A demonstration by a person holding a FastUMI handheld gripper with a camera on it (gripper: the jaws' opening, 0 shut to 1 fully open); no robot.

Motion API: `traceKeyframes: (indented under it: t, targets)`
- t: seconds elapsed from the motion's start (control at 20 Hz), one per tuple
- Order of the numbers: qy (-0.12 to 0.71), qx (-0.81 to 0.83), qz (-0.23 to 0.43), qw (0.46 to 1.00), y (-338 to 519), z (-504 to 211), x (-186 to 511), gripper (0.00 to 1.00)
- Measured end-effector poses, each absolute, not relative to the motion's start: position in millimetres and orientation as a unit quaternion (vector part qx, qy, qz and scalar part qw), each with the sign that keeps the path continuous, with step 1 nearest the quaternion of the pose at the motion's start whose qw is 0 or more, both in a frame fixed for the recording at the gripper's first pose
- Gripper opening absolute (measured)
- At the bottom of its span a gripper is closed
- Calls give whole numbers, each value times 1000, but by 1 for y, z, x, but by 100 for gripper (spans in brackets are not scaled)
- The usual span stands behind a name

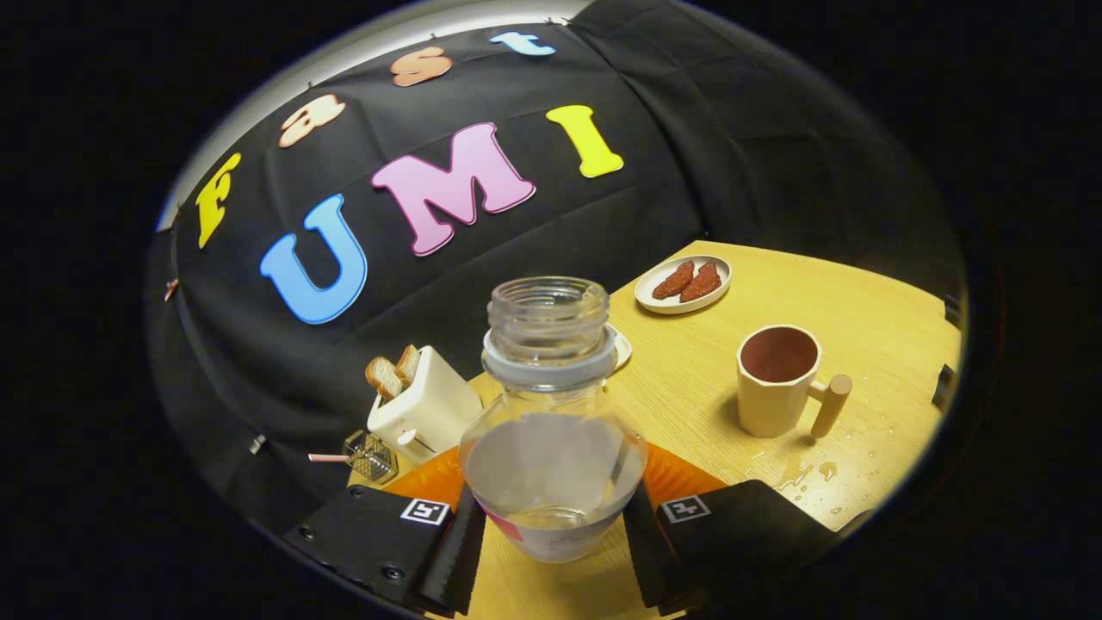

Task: Take the bottle from table, then pour the juice into the cup, finally place the bottle on the coaster

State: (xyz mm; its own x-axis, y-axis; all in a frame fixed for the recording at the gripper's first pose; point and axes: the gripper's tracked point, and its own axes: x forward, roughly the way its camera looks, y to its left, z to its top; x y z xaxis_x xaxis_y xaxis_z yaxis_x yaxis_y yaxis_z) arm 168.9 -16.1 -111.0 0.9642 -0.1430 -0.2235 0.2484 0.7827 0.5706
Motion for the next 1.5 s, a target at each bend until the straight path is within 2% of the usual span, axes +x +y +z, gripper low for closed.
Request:
traceKeyframes:
  t: [0.25, 0.6, 0.8, 1.5]
  targets:
    - [88, 408, -78, 905, -37, -108, 180, 73]
    - [134, 520, -55, 842, -42, -121, 188, 74]
    - [147, 578, -68, 800, -49, -127, 196, 73]
    - [119, 737, -129, 653, -109, -147, 226, 73]
